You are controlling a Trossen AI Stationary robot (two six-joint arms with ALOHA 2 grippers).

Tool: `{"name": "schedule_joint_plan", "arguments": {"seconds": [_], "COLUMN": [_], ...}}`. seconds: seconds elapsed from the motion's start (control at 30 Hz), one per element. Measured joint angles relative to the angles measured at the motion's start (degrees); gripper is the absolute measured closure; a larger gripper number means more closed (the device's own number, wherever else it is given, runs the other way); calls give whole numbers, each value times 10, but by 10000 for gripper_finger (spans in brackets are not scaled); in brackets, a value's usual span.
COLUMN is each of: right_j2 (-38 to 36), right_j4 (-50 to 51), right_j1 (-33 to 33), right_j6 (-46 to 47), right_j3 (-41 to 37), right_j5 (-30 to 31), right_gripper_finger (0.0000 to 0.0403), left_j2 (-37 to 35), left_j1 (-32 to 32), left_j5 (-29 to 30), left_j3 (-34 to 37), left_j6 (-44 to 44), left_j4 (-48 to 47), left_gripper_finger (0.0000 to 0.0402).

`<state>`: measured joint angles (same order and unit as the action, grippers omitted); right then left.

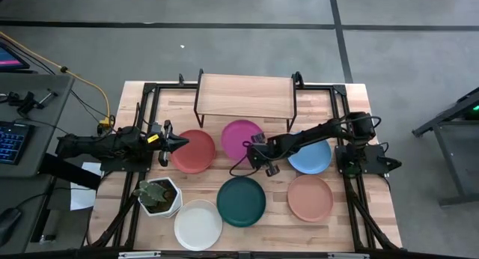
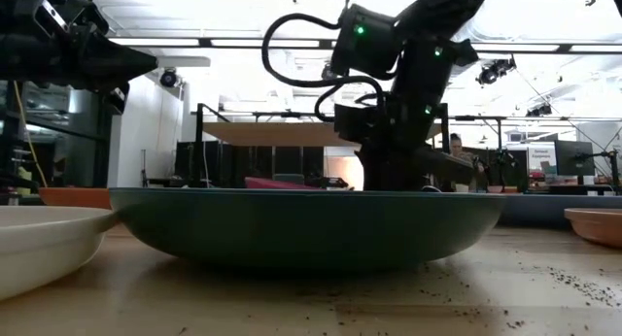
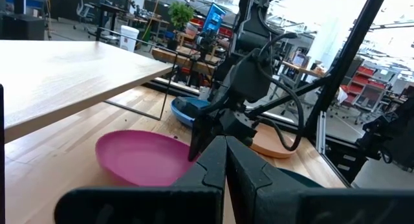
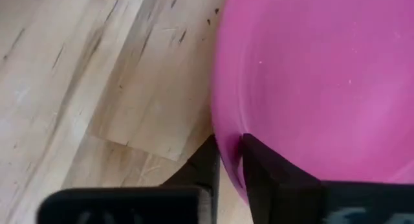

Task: Place and stack plates onto a shelf
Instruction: Put the pink plate on the shelf

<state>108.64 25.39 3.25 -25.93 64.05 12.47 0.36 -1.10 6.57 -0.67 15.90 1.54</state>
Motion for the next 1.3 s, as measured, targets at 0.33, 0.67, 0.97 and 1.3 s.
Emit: {"name": "schedule_joint_plan", "arguments": {"seconds": [0.33,0.67,0.97,1.3], "right_j2": [-1,-1,-1,-110], "right_j4": [63,174,299,403], "right_j1": [42,125,189,115], "right_j6": [13,32,54,94], "right_j3": [77,225,321,281], "right_j5": [8,6,73,242], "right_gripper_finger": [402,403,403,403], "left_j2": [0,0,0,0], "left_j1": [0,0,0,0], "left_j5": [0,0,0,0], "left_j3": [0,0,0,0], "left_j6": [0,0,0,0], "left_j4": [0,0,0,0], "left_gripper_finger": [401,401,401,401]}}
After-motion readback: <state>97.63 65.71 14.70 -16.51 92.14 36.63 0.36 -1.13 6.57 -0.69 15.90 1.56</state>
